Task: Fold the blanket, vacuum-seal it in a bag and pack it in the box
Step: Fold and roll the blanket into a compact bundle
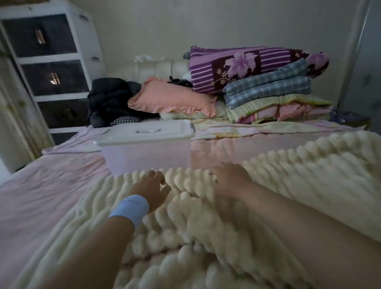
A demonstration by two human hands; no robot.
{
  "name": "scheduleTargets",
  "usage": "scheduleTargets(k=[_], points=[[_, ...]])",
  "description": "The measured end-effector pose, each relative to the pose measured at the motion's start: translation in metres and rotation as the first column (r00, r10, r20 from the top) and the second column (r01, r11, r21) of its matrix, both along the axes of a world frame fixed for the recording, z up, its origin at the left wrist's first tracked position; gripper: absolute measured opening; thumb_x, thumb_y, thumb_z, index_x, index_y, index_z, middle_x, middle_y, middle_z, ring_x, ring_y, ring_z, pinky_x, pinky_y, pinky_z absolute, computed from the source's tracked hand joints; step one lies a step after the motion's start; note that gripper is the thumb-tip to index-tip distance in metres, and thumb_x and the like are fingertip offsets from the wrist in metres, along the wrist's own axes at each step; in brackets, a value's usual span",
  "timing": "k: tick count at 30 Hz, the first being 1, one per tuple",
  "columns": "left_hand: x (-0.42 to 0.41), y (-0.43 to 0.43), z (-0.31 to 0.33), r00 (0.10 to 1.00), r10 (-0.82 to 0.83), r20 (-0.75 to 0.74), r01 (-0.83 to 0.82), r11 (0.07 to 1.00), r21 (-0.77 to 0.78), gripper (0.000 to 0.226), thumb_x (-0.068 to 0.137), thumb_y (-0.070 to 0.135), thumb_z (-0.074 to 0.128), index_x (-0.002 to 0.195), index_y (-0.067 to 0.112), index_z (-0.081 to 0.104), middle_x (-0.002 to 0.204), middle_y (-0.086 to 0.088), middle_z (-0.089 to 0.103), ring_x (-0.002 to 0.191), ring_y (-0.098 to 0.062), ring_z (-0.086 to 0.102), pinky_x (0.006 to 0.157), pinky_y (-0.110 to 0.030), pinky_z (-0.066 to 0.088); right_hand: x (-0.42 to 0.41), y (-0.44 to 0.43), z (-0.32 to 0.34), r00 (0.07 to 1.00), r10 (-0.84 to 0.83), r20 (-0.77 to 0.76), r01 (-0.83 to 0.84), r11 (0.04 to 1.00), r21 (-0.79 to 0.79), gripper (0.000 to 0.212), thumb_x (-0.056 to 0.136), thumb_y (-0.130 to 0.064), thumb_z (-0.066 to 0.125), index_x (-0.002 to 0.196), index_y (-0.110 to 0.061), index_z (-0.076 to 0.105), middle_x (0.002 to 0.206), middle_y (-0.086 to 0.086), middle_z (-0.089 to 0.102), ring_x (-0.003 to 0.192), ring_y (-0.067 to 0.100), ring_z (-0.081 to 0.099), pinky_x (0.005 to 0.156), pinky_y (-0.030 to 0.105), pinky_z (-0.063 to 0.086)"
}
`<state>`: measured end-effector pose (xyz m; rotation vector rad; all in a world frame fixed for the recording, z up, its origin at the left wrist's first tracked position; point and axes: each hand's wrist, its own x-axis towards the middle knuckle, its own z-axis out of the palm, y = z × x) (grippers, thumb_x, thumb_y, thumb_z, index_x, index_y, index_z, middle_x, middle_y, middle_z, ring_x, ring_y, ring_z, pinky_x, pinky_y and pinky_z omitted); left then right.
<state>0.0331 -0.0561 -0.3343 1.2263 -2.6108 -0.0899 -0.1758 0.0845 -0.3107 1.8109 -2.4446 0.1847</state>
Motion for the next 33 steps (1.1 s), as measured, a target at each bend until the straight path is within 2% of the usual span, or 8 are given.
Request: scheduleTargets(k=[4, 11, 15, 18, 21, 26, 29, 33], points=[[0.075, -0.003, 0.003, 0.983, -0.013, 0.183, -0.018, 0.985, 0.172, 0.036, 0.085, 0.062, 0.054, 0.095, 0.027, 0.049, 0.103, 0.003, 0.049, 0.089, -0.021, 0.053, 0.082, -0.033, 0.044, 0.106, -0.021, -0.012, 0.886, 0.317, 0.339, -0.334, 0.943, -0.007, 0.05, 0.087, -0.05, 0.063, 0.134, -0.033, 0.059, 0.129, -0.003, 0.06, 0.117, 0.017, 0.058, 0.099, 0.035, 0.047], [0.154, 0.025, -0.017, 0.855, -0.139, 0.499, 0.018, 0.97, 0.241, 0.089, 0.07, 0.05, 0.077, 0.144, 0.04, 0.029, 0.153, 0.006, 0.023, 0.143, -0.024, 0.022, 0.114, -0.052, 0.025, 0.172, -0.018, -0.053, 0.916, 0.339, -0.216, -0.236, 0.889, 0.393, 0.104, 0.073, -0.054, 0.071, 0.158, -0.027, 0.018, 0.164, 0.015, 0.018, 0.152, 0.032, 0.008, 0.122, 0.054, 0.002], [0.181, 0.026, -0.025, 0.89, -0.081, 0.448, 0.006, 0.986, 0.166, 0.083, 0.075, 0.037, 0.078, 0.145, 0.037, 0.032, 0.155, 0.003, 0.027, 0.143, -0.021, 0.028, 0.116, -0.038, 0.027, 0.196, -0.014, -0.055, 0.857, 0.397, -0.328, -0.306, 0.905, 0.296, 0.059, 0.093, -0.03, 0.054, 0.149, -0.021, 0.037, 0.164, 0.016, 0.02, 0.15, 0.033, 0.02, 0.12, 0.049, 0.02], [0.194, 0.021, 0.003, 0.93, 0.035, 0.367, -0.059, 0.997, 0.057, 0.055, 0.09, 0.036, 0.06, 0.143, 0.032, 0.042, 0.147, -0.002, 0.043, 0.134, -0.022, 0.043, 0.11, -0.034, 0.034, 0.209, -0.016, -0.043, 0.94, 0.289, -0.183, -0.287, 0.957, 0.041, 0.03, 0.101, -0.02, 0.038, 0.122, -0.024, 0.058, 0.123, 0.007, 0.065, 0.112, 0.031, 0.063, 0.084, 0.038, 0.045], [0.208, 0.013, 0.044, 0.903, 0.129, 0.411, -0.163, 0.986, 0.048, 0.05, 0.092, 0.029, 0.057, 0.141, 0.03, 0.046, 0.143, -0.003, 0.048, 0.13, -0.023, 0.047, 0.104, -0.031, 0.038, 0.223, -0.029, -0.014, 0.965, 0.261, 0.006, -0.259, 0.961, -0.098, 0.018, 0.094, -0.033, 0.051, 0.102, -0.023, 0.063, 0.104, 0.003, 0.071, 0.095, 0.029, 0.067, 0.068, 0.031, 0.037], [0.225, 0.003, 0.055, 0.835, -0.063, 0.547, -0.455, 0.479, 0.751, 0.042, 0.088, 0.05, 0.061, 0.127, 0.036, 0.053, 0.135, 0.01, 0.054, 0.127, -0.019, 0.049, 0.111, -0.045, 0.032, 0.244, -0.054, 0.01, 0.781, -0.107, 0.615, -0.399, 0.671, 0.624, 0.037, 0.093, -0.049, 0.052, 0.12, -0.028, 0.067, 0.124, -0.004, 0.061, 0.099, 0.022, 0.059, 0.085, 0.037, 0.048], [0.222, -0.024, 0.044, 0.947, 0.15, 0.284, -0.308, 0.672, 0.673, 0.027, 0.091, 0.044, 0.058, 0.111, 0.027, 0.065, 0.103, 0.008, 0.072, 0.099, -0.02, 0.068, 0.089, -0.034, 0.05, 0.236, -0.08, 0.007, 0.775, 0.037, 0.63, -0.265, 0.925, 0.273, 0.034, 0.09, -0.036, 0.053, 0.111, -0.017, 0.072, 0.119, 0.005, 0.07, 0.091, 0.026, 0.068, 0.072, 0.036, 0.052], [0.203, -0.058, 0.031, 0.93, 0.325, 0.174, -0.364, 0.883, 0.296, 0.035, 0.098, 0.018, 0.048, 0.131, 0.018, 0.058, 0.133, -0.005, 0.057, 0.118, -0.026, 0.058, 0.096, -0.032, 0.046, 0.213, -0.113, 0.003, 0.967, 0.139, 0.213, -0.154, 0.986, 0.056, 0.036, 0.091, -0.015, 0.047, 0.118, -0.027, 0.069, 0.129, -0.005, 0.063, 0.118, 0.021, 0.059, 0.096, 0.033, 0.048]])
